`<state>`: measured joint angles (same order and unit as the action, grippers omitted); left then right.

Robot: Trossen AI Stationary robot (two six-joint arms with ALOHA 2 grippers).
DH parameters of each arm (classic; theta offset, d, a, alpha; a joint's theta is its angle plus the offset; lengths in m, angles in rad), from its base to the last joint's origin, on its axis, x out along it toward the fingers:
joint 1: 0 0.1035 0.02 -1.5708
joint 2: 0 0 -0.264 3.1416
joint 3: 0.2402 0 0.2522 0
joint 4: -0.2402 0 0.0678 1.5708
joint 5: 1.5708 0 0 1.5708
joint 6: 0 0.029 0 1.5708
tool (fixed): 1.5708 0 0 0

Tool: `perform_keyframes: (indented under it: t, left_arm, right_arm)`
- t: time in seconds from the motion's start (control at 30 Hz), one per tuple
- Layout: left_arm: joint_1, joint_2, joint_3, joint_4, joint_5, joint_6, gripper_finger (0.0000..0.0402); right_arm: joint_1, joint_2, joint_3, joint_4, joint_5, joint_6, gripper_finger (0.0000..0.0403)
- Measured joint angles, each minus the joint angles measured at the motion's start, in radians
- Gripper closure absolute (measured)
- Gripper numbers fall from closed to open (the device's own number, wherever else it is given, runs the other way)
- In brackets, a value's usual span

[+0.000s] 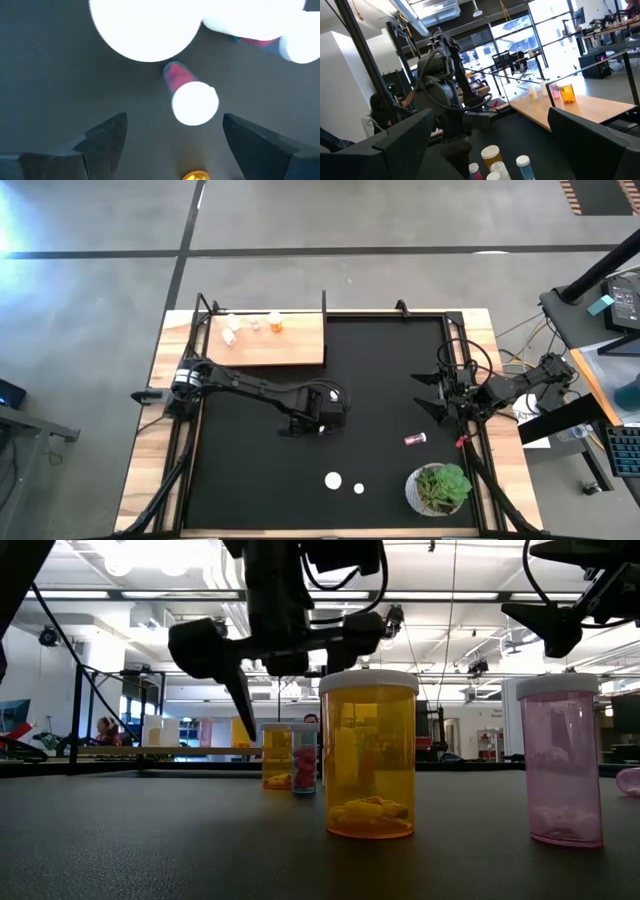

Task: Pick and place medicine bottles onto shelf by color
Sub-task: Put the bottom left blue pill on the shelf

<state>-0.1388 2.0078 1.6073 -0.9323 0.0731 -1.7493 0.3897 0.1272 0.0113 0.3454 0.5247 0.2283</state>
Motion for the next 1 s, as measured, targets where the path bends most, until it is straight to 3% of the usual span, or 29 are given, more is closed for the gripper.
perform_keyframes:
  t: [0.47, 0.8, 1.0]
  left_arm:
    - [0.011, 0.014, 0.002, 0.007, -0.081, -0.051, 0.01]
    - [0.014, 0.036, 0.003, 0.013, -0.079, -0.051, 0.0151]
    - [0.015, 0.036, 0.003, 0.008, -0.078, -0.051, 0.0204]
  right_arm:
    - [0.0, 0.0, 0.0, 0.0, 0.0, 0.0, 0.0019]
    - [0.0, 0.001, 0.0, 0.0, 0.0, 0.0, 0.0019]
    - [0.0, 0.001, 0.0, 0.0, 0.0, 0.0, 0.0019]
